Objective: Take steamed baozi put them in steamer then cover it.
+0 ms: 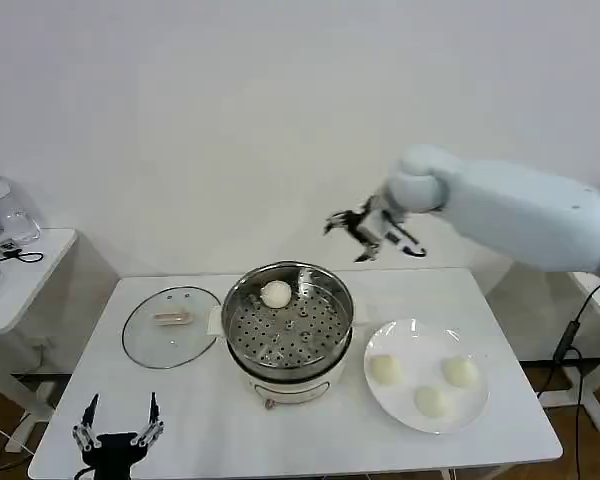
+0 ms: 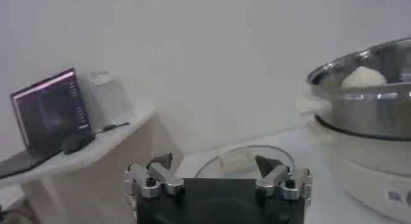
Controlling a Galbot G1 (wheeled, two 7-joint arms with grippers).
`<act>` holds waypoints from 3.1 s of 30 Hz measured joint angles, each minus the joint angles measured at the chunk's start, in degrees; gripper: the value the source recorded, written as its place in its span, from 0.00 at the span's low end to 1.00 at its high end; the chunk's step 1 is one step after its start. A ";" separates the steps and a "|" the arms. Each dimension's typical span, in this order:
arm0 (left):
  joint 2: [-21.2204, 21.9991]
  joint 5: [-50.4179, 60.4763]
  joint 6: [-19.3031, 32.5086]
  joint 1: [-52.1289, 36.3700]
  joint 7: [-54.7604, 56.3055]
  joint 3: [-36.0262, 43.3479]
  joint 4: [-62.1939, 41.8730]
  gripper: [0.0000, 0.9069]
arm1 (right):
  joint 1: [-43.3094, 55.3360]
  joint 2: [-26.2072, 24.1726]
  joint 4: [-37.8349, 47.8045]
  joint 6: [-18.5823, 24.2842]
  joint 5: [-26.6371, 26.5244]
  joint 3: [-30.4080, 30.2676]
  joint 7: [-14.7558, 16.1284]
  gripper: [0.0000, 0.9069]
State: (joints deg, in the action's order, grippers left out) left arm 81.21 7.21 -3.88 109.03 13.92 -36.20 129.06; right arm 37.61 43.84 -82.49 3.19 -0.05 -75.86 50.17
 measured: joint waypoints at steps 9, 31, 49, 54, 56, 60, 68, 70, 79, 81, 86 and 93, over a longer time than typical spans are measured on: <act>-0.46 0.37 -0.51 -1.32 -1.86 -0.03 0.09 1.00 | -2.58 -8.10 -7.63 -9.23 -3.90 -3.22 0.20 1.00; 0.83 1.75 -0.63 -1.55 -3.01 -0.27 -0.02 1.00 | -17.68 -8.62 -10.19 -19.11 -6.74 0.12 -0.30 1.00; 1.04 1.86 -0.57 -2.02 -3.15 -0.23 -0.81 1.00 | -26.19 -3.94 -4.60 -20.45 -5.66 5.19 -0.83 1.00; 1.08 1.90 -0.54 -2.14 -3.16 -0.11 -1.01 1.00 | -27.64 -2.77 -3.16 -20.63 -5.11 6.20 -0.98 0.99; 1.09 1.90 -0.50 -2.16 -3.16 -0.13 -1.06 1.00 | -28.22 -2.30 -2.68 -20.70 -5.03 6.67 -1.03 0.97; 1.14 1.94 -0.43 -2.12 -3.16 -0.04 -1.12 1.00 | -29.22 -1.61 -2.11 -20.91 -4.65 7.37 -1.01 0.90; 1.27 2.04 -0.38 -2.05 -3.14 0.05 -1.12 1.00 | -30.28 -1.06 -1.55 -21.30 -4.13 8.39 -1.10 0.62; 1.30 2.07 -0.38 -2.01 -3.13 0.05 -1.05 1.00 | -30.30 -1.14 -1.53 -21.34 -4.03 8.53 -0.97 0.60; 1.36 2.08 -0.40 -1.86 -3.05 0.15 -0.67 1.00 | -28.59 -2.59 -2.58 -21.06 -4.29 8.72 0.55 0.60; 1.25 2.04 -0.46 -1.93 -3.02 0.18 -0.52 1.00 | -27.54 -3.23 -3.03 -20.81 -4.45 8.71 1.14 0.60; 1.02 1.93 -0.66 -2.24 -3.10 0.38 -0.20 1.00 | -24.11 -5.28 -4.20 -20.10 -4.97 9.33 2.86 0.60; 0.73 1.83 -0.65 -2.13 -3.13 0.60 0.02 1.00 | -18.53 -7.86 -5.50 -19.70 -6.19 11.12 4.74 0.60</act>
State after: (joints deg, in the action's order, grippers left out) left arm 81.95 9.05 -4.53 106.89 10.79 -35.60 129.09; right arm 19.08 35.97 -88.00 -16.51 -6.24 -64.74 54.90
